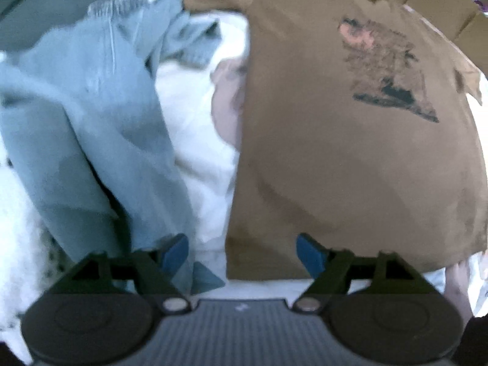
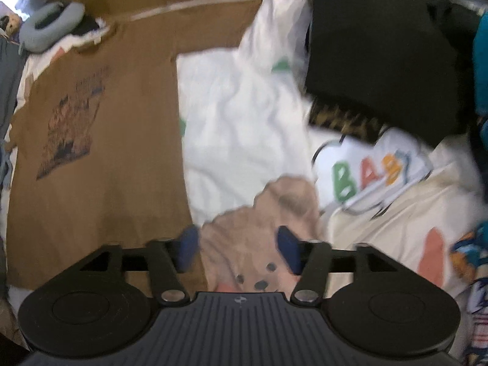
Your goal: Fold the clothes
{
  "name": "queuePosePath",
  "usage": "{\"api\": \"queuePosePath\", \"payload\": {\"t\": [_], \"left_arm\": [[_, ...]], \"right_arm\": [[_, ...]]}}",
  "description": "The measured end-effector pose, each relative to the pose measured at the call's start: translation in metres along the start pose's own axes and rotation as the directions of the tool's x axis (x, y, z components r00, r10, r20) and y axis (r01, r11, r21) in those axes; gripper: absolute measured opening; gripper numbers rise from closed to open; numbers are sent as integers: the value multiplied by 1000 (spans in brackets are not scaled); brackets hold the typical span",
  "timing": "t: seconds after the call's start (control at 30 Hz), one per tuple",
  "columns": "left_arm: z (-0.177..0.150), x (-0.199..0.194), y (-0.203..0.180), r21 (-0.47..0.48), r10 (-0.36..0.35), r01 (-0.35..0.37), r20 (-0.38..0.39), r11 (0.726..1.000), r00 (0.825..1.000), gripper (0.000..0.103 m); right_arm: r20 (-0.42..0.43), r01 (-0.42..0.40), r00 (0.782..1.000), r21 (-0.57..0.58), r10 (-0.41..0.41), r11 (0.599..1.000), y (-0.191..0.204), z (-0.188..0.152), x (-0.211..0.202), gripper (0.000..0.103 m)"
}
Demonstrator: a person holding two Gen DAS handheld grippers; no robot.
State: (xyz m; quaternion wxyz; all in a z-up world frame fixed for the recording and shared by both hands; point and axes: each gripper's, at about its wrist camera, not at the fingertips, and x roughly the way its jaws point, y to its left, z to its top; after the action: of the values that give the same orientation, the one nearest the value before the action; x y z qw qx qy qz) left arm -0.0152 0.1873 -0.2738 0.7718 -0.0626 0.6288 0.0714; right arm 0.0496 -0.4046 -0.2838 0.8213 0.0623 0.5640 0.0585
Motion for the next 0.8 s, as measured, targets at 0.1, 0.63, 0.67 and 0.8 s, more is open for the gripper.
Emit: {"api": "queuePosePath", "payload": {"t": [0.1, 0.63, 0.67, 0.8], "left_arm": [[3, -19, -7, 25, -29, 29, 25, 999, 999, 90], [14, -51, -47, 110, -54, 37, 151, 993, 987, 91], [16, -53, -49, 113, -59, 42, 149, 993, 987, 91], [27, -60, -59, 147, -79, 59, 130, 987, 988, 91]], "right_arm": [[47, 8, 999, 4, -8, 1000, -1, 3, -16, 86], [162, -55, 985, 2, 54, 999, -4, 6, -67, 88], [168, -49, 985, 5, 47, 999, -5, 7, -69, 88], [188, -27, 982, 4, 25, 1000, -9, 12, -76, 88]]}}
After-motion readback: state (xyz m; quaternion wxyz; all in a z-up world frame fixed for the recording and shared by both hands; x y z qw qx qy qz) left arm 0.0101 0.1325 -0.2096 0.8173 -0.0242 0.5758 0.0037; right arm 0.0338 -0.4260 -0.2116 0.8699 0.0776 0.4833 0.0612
